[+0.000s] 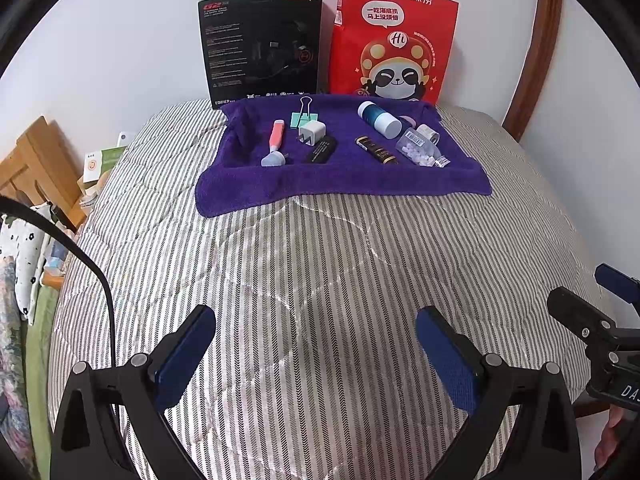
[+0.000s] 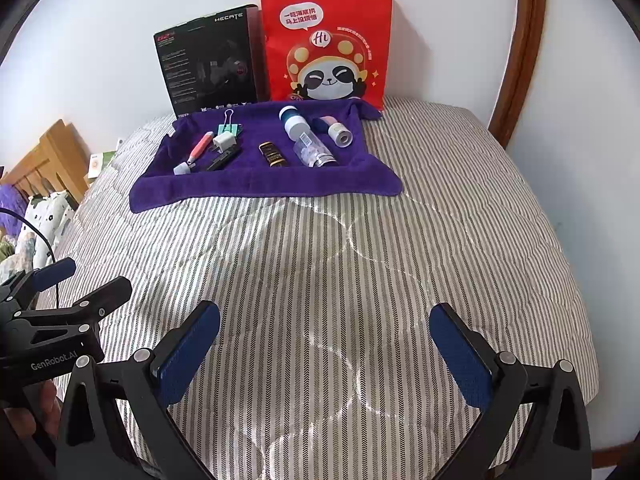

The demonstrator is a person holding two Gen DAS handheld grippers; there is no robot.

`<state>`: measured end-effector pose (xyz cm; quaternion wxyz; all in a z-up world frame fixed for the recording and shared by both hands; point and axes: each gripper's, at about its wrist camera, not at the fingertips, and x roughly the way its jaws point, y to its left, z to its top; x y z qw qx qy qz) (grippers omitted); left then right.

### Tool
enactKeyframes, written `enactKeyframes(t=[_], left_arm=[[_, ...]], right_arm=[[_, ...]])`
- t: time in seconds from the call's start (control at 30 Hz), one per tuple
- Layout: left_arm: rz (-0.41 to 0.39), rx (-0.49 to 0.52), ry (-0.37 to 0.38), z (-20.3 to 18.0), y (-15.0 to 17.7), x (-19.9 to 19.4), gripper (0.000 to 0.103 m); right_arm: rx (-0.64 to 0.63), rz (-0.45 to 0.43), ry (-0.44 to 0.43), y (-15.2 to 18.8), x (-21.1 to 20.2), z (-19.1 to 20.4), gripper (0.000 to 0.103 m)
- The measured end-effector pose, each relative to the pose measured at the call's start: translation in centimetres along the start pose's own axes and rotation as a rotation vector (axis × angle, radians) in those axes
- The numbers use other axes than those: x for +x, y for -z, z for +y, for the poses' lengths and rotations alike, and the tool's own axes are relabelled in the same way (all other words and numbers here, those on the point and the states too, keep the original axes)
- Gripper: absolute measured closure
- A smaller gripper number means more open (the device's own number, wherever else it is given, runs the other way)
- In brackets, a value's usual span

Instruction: Organize rigid objects

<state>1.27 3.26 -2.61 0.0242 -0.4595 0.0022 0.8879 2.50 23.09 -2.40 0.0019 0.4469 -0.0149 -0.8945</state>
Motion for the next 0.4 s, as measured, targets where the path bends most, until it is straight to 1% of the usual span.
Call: enactKeyframes(t=[0.17, 0.4], left_arm=[[-0.007, -0.001, 0.004, -0.05, -0.09, -0.13, 0.002], [-0.047, 0.013, 0.003, -0.07, -0.12, -0.81, 0.002]], right_arm=[[0.002, 0.0, 0.001, 0.04, -0.01, 0.06, 0.0], [-0.001, 0.004, 0.0, 0.08, -0.09, 0.02, 0.0]])
